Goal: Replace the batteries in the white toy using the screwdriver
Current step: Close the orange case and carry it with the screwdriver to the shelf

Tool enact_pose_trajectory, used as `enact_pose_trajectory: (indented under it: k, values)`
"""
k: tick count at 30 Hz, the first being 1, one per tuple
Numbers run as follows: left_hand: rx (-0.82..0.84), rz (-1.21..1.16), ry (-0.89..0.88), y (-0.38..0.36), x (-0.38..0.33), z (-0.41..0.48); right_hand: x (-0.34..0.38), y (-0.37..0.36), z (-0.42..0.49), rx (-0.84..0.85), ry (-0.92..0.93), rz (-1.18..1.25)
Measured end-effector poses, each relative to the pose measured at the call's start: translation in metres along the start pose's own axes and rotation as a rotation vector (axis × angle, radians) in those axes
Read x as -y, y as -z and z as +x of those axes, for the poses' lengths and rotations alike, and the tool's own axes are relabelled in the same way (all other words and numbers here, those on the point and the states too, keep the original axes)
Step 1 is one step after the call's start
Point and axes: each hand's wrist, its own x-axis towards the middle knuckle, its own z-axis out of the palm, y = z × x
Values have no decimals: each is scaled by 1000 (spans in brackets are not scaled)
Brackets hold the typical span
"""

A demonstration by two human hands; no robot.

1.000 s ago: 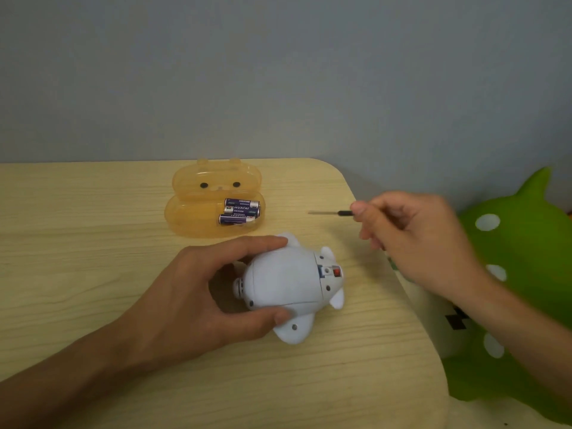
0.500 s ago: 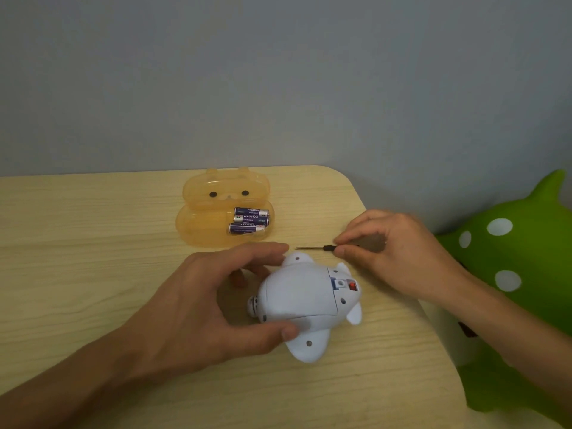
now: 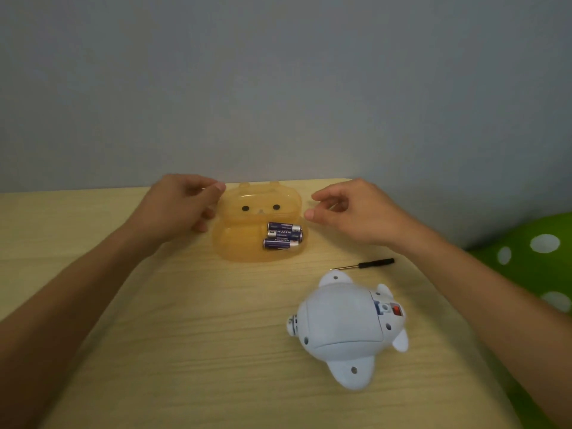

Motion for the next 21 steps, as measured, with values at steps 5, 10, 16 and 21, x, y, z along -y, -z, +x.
enact_pose_trajectory:
  k: [5,10,16,21]
  values:
    - [55,-97,48,-8,-4,7,6,-9,15,27,-40,102]
    - [87,-252,-21,-2,-5,-1,7,-9,16,8,-47,273]
    - [118,-263,-188,7,-9,-18,13,1,7,-54,-67,481]
    - [286,-279,-245,13,-10,-22,9,6,1,-53,-14,478]
